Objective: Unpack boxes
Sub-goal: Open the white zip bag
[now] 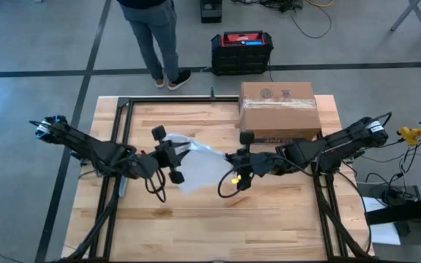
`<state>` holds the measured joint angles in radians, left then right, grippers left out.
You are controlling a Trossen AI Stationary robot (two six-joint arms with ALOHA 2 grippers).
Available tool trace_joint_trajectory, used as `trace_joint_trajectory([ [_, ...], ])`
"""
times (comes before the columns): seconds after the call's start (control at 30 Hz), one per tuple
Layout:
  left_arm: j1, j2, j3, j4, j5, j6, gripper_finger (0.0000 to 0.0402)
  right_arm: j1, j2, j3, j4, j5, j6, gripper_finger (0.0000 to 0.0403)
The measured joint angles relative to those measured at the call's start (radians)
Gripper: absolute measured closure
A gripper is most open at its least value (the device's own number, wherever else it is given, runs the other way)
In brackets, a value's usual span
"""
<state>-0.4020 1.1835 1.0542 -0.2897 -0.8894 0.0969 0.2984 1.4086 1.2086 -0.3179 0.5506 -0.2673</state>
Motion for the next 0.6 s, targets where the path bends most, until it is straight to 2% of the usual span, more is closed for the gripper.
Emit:
trace_joint_trajectory([
  [0.13, 0.001, 0.002, 0.000, 0.001, 0.041, -0.015, 0.0249, 0.003, 0.002, -0.009, -0.002, 0.000, -0.031, 0.0403],
  [0.33, 0.000, 0.000, 0.019, 0.001, 0.048, -0.028, 0.0175, 0.003, 0.002, -0.018, -0.027, 0.005, -0.054, 0.0403],
  [0.5, 0.021, 0.030, 0.091, 0.027, 0.168, -0.030, 0.0135, 0.003, 0.002, -0.018, -0.054, 0.155, -0.129, 0.0403],
  [0.6, 0.034, 0.094, 0.137, 0.022, 0.194, -0.009, 0.0126, 0.002, 0.002, -0.018, -0.044, 0.170, -0.174, 0.0403],
])
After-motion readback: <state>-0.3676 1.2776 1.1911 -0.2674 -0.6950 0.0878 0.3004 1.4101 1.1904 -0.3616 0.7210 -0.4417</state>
